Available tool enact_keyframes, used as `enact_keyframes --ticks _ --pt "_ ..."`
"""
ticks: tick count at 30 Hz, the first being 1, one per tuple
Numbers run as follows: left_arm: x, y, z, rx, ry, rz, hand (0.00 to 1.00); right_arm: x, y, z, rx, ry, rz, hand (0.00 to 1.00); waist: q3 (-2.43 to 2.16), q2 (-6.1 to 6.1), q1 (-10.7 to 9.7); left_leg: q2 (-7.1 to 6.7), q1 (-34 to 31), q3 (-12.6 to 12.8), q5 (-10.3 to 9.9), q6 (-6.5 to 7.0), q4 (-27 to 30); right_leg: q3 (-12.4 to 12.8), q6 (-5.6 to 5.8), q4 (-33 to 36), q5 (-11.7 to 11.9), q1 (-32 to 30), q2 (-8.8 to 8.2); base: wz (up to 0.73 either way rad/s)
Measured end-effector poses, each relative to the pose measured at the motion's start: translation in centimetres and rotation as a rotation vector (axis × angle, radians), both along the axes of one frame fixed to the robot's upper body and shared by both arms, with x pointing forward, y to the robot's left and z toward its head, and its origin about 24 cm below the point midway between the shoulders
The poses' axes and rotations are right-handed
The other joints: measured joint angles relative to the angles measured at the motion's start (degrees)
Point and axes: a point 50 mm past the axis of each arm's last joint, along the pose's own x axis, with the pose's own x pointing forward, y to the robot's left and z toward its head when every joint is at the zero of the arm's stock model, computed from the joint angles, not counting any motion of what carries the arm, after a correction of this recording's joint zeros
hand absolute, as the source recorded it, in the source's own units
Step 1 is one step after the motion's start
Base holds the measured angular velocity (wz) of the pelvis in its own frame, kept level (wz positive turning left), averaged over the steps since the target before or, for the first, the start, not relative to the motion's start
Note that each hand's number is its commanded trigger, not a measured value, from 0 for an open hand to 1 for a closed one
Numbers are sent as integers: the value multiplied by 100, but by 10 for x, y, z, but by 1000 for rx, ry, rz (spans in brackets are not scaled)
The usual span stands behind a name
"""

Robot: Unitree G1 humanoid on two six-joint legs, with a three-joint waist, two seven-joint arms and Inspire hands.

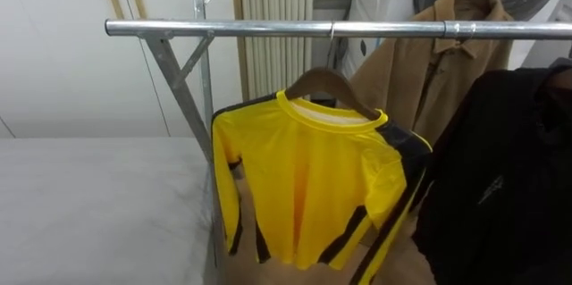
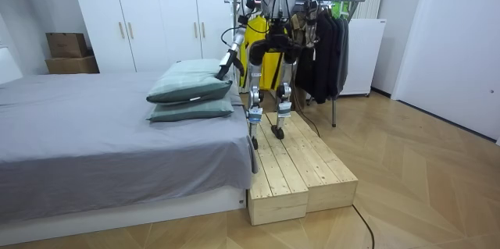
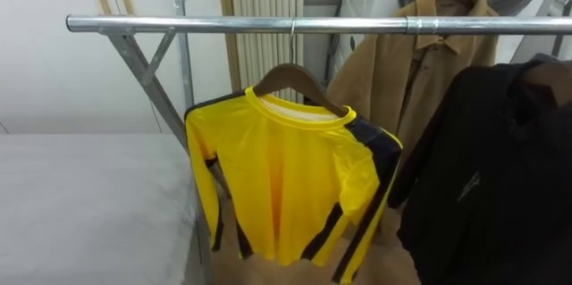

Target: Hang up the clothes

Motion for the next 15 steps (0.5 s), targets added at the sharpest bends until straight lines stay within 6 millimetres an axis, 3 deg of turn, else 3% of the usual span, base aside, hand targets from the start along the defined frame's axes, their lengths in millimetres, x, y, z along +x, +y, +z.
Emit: enact_keyframes --ticks 9,15 --pt "-1 -4 -1 -8 -6 -2 0 -33 7 -16 207 83 -219 0 25 46 0 -74 -16 -155 -6 34 25 18 -27 -3 -18 3 -23 0" --pt "-3 -11 -3 -27 -2 7 0 -56 6 -21 265 145 -377 0 24 158 -12 -86 36 -164 -24 45 23 2 17 -103 25 112 -41 1"
